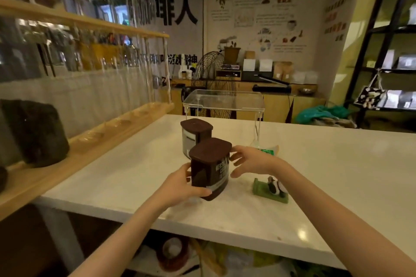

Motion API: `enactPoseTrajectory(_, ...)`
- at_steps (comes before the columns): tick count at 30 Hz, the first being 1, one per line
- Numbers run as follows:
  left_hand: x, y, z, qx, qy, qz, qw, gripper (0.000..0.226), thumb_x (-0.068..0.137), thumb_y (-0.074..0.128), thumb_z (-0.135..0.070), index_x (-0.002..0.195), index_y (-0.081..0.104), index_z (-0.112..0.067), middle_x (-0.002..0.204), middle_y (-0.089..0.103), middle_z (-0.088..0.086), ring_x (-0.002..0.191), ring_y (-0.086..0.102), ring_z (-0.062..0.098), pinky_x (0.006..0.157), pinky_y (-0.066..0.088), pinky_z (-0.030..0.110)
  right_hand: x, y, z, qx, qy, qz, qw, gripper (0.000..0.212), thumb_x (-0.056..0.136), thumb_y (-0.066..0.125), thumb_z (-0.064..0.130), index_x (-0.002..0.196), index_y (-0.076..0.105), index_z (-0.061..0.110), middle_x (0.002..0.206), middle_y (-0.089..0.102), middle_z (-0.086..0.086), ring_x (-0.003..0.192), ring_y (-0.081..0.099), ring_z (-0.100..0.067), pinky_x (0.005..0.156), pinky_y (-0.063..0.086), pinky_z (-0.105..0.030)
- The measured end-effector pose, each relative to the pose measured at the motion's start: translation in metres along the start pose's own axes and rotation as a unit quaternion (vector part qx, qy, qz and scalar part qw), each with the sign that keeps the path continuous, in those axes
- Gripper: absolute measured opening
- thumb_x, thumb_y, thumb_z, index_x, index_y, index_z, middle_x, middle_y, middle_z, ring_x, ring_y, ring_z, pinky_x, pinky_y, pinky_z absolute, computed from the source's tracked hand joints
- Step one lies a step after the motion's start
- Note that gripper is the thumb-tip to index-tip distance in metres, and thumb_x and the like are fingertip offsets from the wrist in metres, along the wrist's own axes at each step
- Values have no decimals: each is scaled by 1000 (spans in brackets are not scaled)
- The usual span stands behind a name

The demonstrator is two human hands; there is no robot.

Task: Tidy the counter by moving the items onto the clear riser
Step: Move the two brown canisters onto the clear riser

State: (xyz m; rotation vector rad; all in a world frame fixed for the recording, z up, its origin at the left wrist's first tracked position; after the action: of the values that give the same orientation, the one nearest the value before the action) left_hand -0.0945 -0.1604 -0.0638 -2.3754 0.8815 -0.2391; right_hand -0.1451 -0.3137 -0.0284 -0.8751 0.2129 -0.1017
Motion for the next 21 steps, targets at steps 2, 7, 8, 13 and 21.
enactPoseTrajectory(2,8,3,-1,-28,25,35,999,76,60,80,-27,126,41,-22,129,56,1,104,56,12,79,46,19,8,4,3,16,-7,40,999,67,72,71,10,131,41,17,127,53,-4,109,54,-19,95,49,-38)
enactPoseTrajectory(7,20,-4,-6,6,91,43,995,55,51,82,-30,98,55,-35,97,64,-16,86,61,-1,72,50,16,18,5,7,21,-13,67,997,54,73,70,9,123,49,15,118,60,-4,103,58,-19,77,53,-25)
enactPoseTrajectory(8,22,-6,-6,9,99,35,994,51,48,83,-32,90,55,-39,91,64,-20,82,62,-3,71,52,17,19,5,7,23,-11,69,997,53,74,69,9,123,50,15,118,60,-4,104,58,-19,78,53,-26)
enactPoseTrajectory(13,29,-14,-8,22,115,-11,993,48,40,82,-46,82,63,-33,80,69,-18,74,66,-1,65,56,20,24,-2,15,16,-14,75,997,46,74,66,5,118,53,12,111,62,-6,100,60,-21,82,53,-30)
enactPoseTrajectory(21,45,-54,-49,-28,176,-75,981,39,41,87,-35,71,62,-40,73,69,-21,71,67,-3,63,55,13,39,-58,52,27,-68,9,997,39,70,64,0,108,62,7,108,66,-24,92,63,-25,84,52,-37)
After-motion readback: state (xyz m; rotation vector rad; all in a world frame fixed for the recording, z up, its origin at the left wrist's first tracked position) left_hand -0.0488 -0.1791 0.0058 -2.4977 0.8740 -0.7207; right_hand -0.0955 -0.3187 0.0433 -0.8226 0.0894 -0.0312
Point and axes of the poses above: each hand's wrist, its own x-axis towards the middle knuckle, its own y-axis out of the palm, z = x × y, the point moved 10 cm from there along x, towards the middle knuckle
